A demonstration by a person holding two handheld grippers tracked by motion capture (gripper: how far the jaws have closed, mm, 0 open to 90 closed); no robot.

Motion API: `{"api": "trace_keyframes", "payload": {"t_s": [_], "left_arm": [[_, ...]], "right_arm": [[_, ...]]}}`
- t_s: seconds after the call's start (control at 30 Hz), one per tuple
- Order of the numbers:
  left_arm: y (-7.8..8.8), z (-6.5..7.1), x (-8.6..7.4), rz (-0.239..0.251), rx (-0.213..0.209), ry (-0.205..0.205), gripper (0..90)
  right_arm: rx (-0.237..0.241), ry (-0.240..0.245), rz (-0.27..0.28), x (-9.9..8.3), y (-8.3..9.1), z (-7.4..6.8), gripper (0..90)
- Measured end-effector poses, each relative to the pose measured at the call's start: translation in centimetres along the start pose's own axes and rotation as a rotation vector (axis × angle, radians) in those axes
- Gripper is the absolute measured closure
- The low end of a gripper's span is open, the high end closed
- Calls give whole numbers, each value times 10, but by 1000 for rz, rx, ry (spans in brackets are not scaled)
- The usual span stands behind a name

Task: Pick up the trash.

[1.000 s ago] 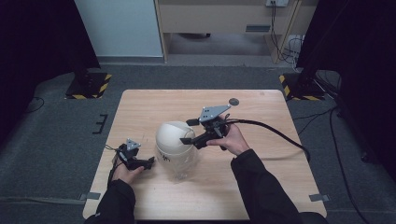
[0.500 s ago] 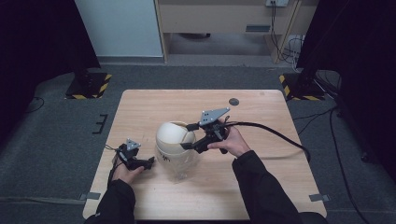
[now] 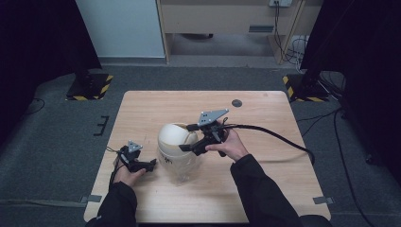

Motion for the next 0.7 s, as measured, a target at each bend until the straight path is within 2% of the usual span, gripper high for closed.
{"api": "trace_keyframes", "payload": {"t_s": [0.1,0.33,0.53,0.7], "left_arm": [[0,0,0,0,0,0,0],[0,0,0,0,0,0,0],[0,0,0,0,0,0,0],[0,0,0,1,2,1,0]], "right_arm": [[-10,-19,28,5,3,2,152],[-46,-16,64,13,13,5,174],[-67,-9,71,17,20,7,197],[-81,-5,103,26,37,4,207]]}}
Point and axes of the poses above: each handheld gripper's, and its own axes: y roughly backward along the jaws, x roughly out of its top, z roughly to its right, the point moved 4 cm from there along -y, roughly forward along the jaws, and after that the axes turned 3 degrees about -y, right-handed, at the moved point
